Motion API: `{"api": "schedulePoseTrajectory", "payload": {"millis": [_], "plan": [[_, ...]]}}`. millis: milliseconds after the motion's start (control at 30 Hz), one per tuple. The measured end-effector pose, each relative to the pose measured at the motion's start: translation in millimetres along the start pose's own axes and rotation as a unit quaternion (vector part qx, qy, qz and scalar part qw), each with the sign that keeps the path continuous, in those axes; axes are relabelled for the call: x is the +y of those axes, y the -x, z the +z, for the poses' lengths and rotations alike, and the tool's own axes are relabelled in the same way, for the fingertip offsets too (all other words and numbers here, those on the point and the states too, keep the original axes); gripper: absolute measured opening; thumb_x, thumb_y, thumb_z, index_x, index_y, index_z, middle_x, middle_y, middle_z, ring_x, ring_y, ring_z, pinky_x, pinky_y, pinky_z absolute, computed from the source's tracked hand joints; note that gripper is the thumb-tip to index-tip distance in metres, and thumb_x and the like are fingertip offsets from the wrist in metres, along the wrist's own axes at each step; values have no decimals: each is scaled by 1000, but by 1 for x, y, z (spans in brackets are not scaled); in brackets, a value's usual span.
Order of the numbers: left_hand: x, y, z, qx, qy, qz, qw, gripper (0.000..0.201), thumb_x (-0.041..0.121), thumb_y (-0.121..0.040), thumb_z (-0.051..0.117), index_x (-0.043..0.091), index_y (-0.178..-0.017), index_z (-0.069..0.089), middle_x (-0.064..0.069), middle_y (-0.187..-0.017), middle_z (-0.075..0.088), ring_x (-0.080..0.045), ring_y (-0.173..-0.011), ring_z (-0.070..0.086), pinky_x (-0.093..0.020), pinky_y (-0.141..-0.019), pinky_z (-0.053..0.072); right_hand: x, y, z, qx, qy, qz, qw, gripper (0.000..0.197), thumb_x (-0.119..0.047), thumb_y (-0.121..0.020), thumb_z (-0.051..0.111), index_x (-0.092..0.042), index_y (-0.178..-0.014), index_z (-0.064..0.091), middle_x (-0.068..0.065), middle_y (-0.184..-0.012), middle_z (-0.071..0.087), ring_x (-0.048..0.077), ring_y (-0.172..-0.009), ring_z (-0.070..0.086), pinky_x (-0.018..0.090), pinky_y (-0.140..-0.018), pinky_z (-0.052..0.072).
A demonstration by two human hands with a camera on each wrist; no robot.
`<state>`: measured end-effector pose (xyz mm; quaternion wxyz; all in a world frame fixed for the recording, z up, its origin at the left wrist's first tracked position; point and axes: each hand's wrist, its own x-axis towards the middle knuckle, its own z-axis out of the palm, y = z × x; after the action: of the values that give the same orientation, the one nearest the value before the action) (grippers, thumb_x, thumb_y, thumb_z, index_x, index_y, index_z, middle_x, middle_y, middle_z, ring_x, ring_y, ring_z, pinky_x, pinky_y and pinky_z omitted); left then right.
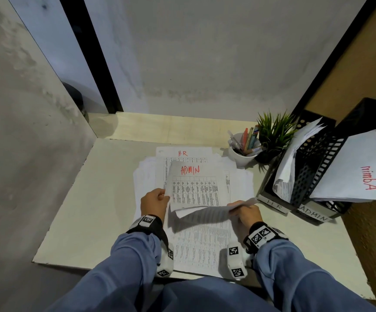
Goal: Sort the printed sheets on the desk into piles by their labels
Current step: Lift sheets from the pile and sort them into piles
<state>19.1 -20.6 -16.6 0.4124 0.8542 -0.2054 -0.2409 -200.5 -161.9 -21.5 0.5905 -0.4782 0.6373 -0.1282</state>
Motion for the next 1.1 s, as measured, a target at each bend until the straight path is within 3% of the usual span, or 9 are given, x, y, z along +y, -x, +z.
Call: {"api": "schedulePoseTrajectory", "payload": {"millis": [167,300,400,533,667,767,867,1000,1100], "plan": [[6,9,-6,18,32,42,998,17,6,-85,58,15,-85,72,-3,-91,71,-17,-74,59,-18,-61,42,4,1,15,49,-145,4,988,26,21,-73,42,1,-69,58,11,-63,56,26,-67,55,29,-62,43],[12,13,-4,-7,103,36,994,10,7,-85,60,9,-78,66,9,-113,59,-11,-99,56,-22,-86,41,-3,-1,4,61,-52,9,997,15,9,-74,56,-3,-68,61,2,-60,62,22,-67,54,24,-60,50],[8,10,-1,-27,157,-9,987,29,-4,-81,51,15,-62,63,1,-81,64,-16,-74,53,-24,-71,39,-11,3,-4,79,-74,-4,994,21,18,-67,55,0,-57,56,5,-56,56,20,-57,48,25,-47,41],[15,12,0,-84,159,-71,981,40,-19,-70,39,10,-46,54,-1,-46,48,-16,-52,39,-20,-51,34,-8,-1,-6,69,-160,0,985,18,12,-47,61,-6,-48,62,11,-68,57,27,-66,52,31,-58,45],[19,17,2,-116,152,-80,978,56,-22,-73,37,19,-34,46,1,-48,47,-15,-51,41,-15,-44,36,-8,-3,-4,64,-170,-8,983,24,22,-59,46,-2,-57,51,12,-56,52,26,-64,50,28,-53,43],[6,9,9,-30,127,-101,986,47,-19,-71,37,16,-54,63,-8,-89,67,-27,-87,61,-32,-81,50,-8,4,-3,60,-107,3,992,28,21,-70,42,-2,-56,48,3,-39,51,25,-58,49,21,-43,41],[2,0,10,10,68,-138,988,32,-6,-85,40,6,-105,61,-11,-113,61,-31,-106,57,-28,-87,43,-5,8,-2,54,-102,14,993,32,23,-76,40,-3,-60,50,6,-40,51,22,-51,52,21,-47,43],[4,-6,14,-8,66,-185,980,39,14,-83,60,9,-120,50,-10,-109,58,-26,-92,54,-27,-82,43,0,-3,0,25,-79,29,996,21,5,-87,43,-5,-83,60,15,-87,62,30,-84,60,41,-80,53],[6,-4,19,-35,65,-157,985,44,19,-77,72,9,-115,53,-2,-99,52,-22,-92,52,-31,-91,45,-7,7,2,25,-80,38,996,18,8,-87,43,0,-86,59,13,-86,59,25,-76,57,32,-67,52]]}}
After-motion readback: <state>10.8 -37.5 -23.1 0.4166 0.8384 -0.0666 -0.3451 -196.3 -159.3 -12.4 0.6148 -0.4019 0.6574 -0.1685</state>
